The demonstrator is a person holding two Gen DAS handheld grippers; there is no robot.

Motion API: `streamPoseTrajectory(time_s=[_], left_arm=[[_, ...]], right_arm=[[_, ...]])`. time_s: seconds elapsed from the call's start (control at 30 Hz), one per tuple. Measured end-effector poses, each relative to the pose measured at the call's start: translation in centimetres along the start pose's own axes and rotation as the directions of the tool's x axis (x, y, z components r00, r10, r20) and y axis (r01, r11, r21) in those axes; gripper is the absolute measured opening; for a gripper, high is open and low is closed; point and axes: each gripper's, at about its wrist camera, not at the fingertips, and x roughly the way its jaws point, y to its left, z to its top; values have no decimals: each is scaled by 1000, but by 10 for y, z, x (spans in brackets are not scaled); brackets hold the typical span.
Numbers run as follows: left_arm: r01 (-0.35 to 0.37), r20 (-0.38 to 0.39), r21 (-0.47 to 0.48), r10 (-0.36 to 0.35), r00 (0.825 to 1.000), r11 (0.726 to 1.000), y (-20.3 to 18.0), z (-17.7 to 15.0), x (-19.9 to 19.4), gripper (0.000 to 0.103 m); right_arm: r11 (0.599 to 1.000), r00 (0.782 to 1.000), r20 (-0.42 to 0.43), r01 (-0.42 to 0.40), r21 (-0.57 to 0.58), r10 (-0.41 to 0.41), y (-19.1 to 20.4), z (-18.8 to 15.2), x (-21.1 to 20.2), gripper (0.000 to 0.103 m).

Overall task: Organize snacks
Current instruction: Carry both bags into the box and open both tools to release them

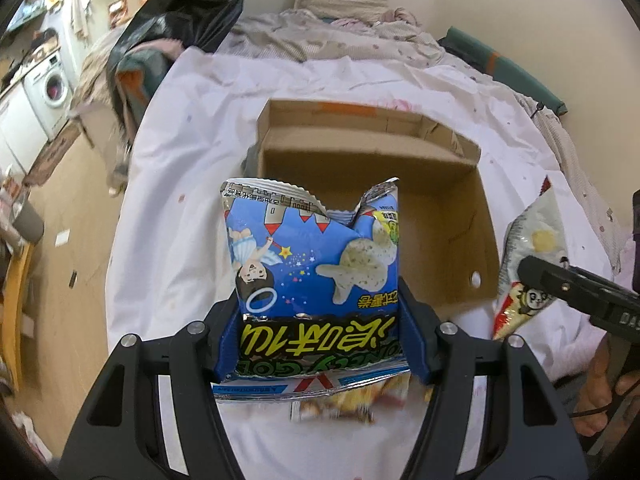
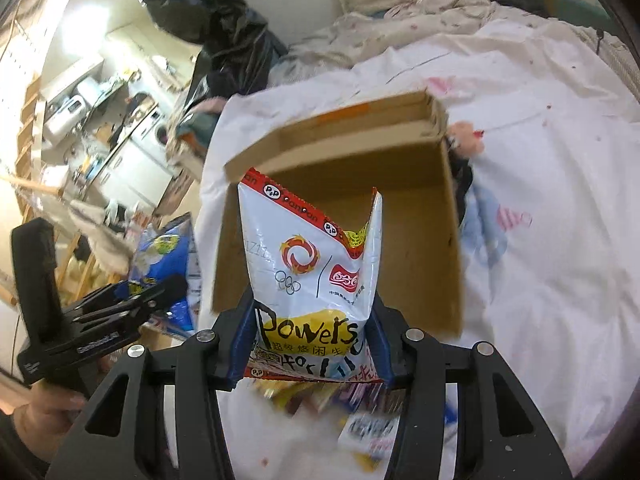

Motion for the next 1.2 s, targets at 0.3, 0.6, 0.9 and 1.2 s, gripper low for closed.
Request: streamPoseTrajectory(time_s=[0.3,0.6,0.9,1.2], left_arm=[[-22,56,50,19,998,998,-14,14,46,62],[-36,30,54,35,999,998,-15,9,65,62],[-53,27,38,52,998,998,-12,4,67,62],[-46,15,34,45,999,998,-13,4,68,63]], right_arm=[[997,998,4,62,39,-63,-31,4,28,52],[995,994,-36,99,5,-99,-30,-2,48,52],[993,992,-57,116,-7,-117,-26,-3,57,52],[993,990,-67,121,-14,-122,-26,-3,61,54]])
